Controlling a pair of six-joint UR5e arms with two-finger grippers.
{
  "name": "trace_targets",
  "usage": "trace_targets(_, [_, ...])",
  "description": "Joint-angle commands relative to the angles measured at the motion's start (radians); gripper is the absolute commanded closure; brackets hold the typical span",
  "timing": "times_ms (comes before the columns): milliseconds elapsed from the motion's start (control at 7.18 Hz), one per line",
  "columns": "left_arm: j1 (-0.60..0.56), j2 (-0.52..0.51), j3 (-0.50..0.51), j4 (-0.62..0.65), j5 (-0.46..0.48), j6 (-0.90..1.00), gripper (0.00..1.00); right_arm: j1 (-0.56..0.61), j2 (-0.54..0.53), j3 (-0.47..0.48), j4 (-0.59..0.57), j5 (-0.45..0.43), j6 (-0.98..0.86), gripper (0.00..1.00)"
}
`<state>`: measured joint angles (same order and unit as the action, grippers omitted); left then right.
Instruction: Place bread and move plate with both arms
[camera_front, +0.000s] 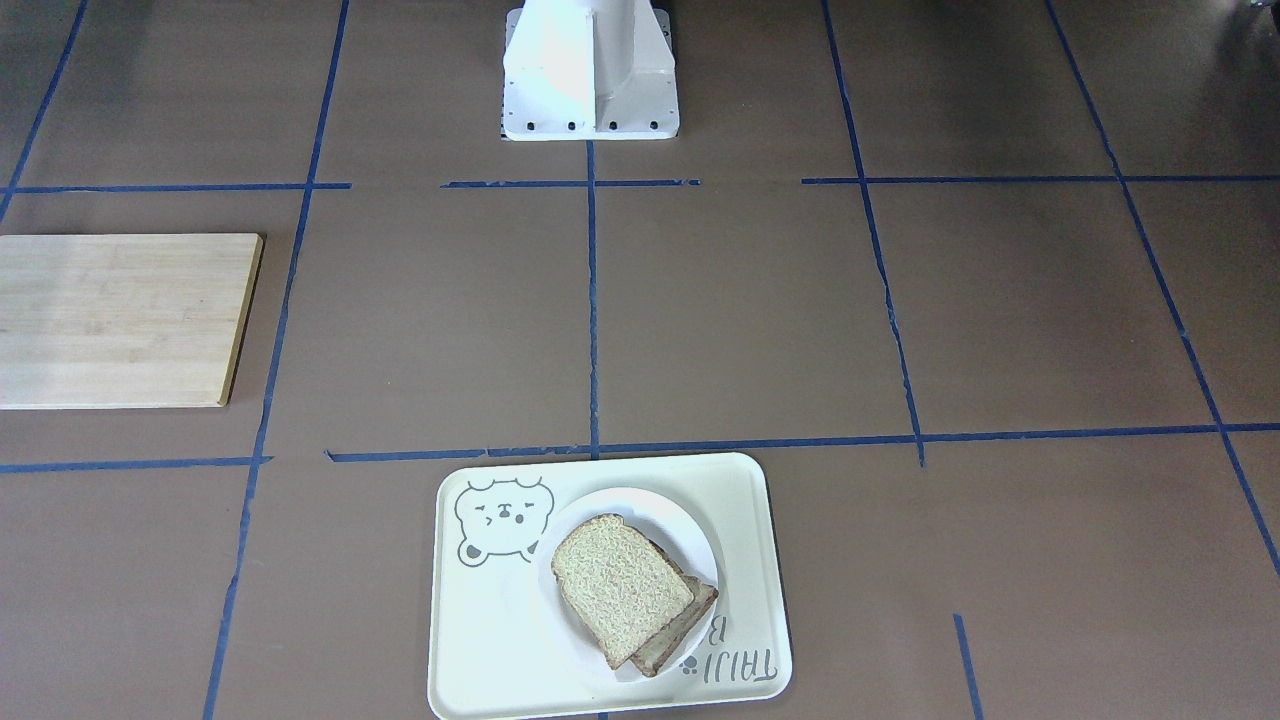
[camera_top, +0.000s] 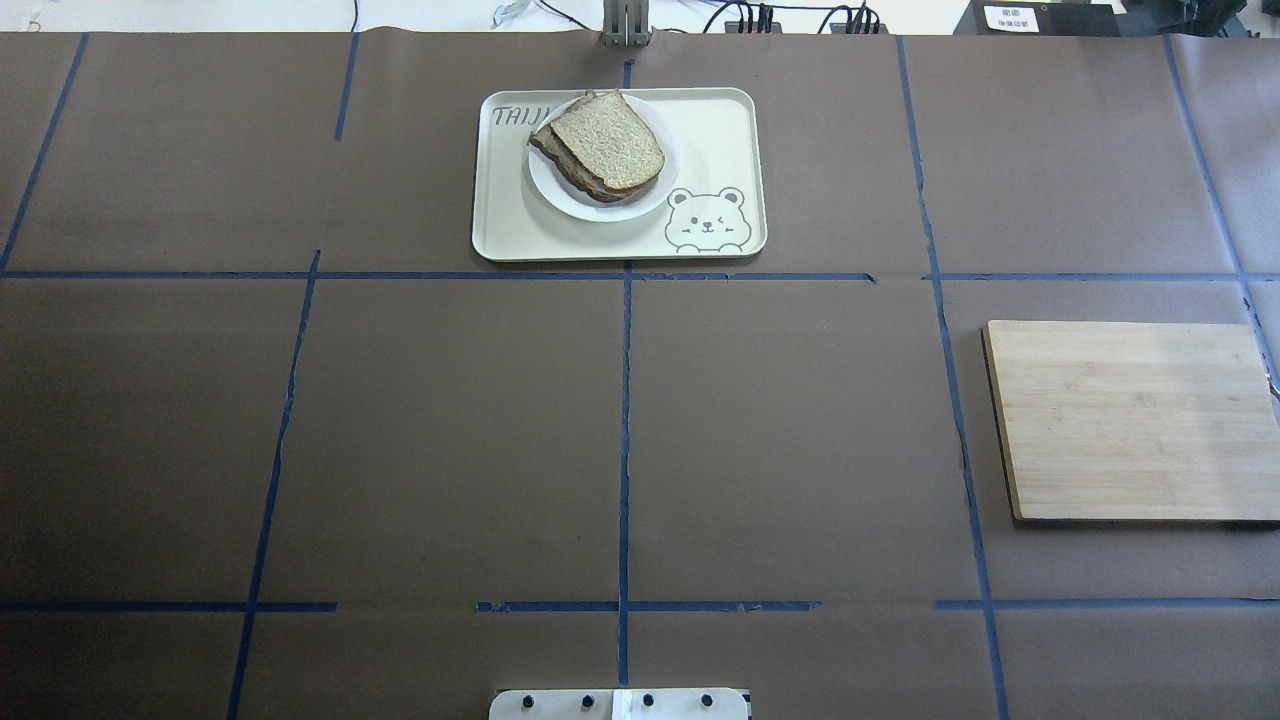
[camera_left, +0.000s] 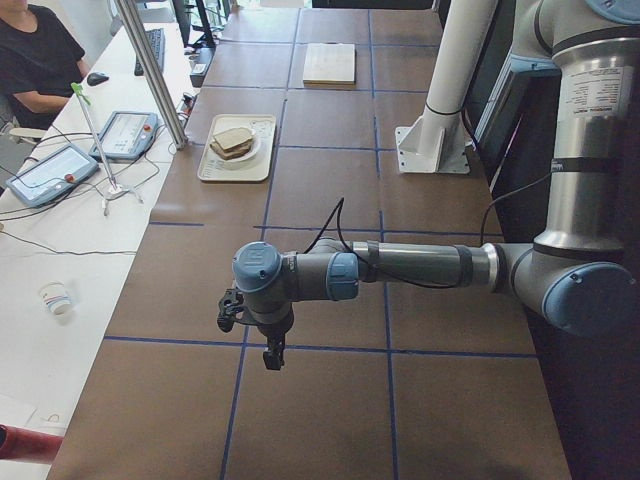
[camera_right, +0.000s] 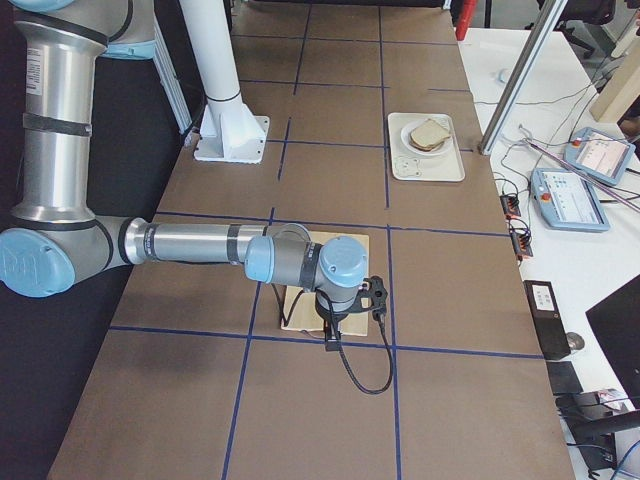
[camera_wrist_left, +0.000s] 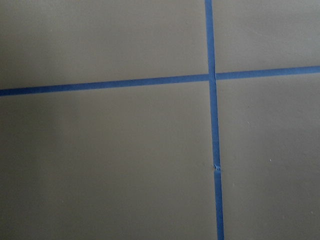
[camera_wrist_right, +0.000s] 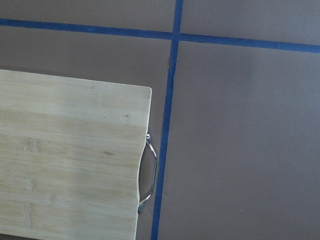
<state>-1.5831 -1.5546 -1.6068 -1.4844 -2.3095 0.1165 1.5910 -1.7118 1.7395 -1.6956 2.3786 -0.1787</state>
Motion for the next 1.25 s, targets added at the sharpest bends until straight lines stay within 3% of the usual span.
trace_targets(0, [-0.001, 0.007, -0.007, 0.004, -0.005, 0.002, 0.0, 0.003, 0.003, 0.0, 0.001, -0.006, 0.005, 0.0])
trace_targets(279, [-0.001, 0.005, -0.002, 0.001, -0.138, -0.005, 0.0, 0.003, 0.001, 0.0, 0.001, -0.006, 0.007, 0.0])
trace_targets(1114, [-0.001, 0.005, 0.004, -0.02, -0.13, 0.003, 0.0, 0.02, -0.015, -0.026, 0.001, -0.009, 0.008, 0.0])
